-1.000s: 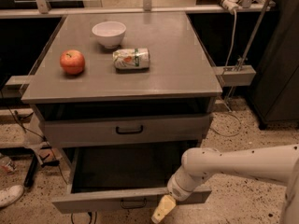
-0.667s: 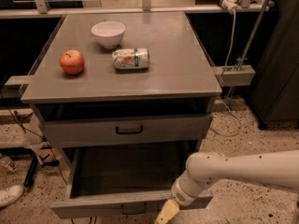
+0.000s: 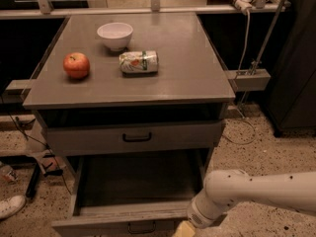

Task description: Open middle drawer

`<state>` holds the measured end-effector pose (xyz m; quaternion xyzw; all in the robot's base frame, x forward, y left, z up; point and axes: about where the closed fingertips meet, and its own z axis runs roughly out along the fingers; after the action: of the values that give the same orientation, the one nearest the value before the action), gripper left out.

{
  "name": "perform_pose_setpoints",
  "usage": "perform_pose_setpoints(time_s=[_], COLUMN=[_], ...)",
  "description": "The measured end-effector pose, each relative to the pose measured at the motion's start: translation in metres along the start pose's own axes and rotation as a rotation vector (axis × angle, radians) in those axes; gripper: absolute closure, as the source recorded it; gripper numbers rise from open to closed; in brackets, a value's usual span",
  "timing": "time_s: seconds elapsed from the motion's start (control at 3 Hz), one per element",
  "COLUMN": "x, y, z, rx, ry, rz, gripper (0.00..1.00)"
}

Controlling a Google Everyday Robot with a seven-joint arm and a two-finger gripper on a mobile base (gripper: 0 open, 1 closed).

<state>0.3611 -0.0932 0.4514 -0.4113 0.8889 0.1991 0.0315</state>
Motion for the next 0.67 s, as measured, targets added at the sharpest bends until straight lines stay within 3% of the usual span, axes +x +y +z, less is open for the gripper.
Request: perform_pose_setpoints(time_s=[0.67], x=[0.025], y=[0.004], z=[-0.009], rx=[0.017], ry=[0.015], rz=[0.075], gripper=[0.00])
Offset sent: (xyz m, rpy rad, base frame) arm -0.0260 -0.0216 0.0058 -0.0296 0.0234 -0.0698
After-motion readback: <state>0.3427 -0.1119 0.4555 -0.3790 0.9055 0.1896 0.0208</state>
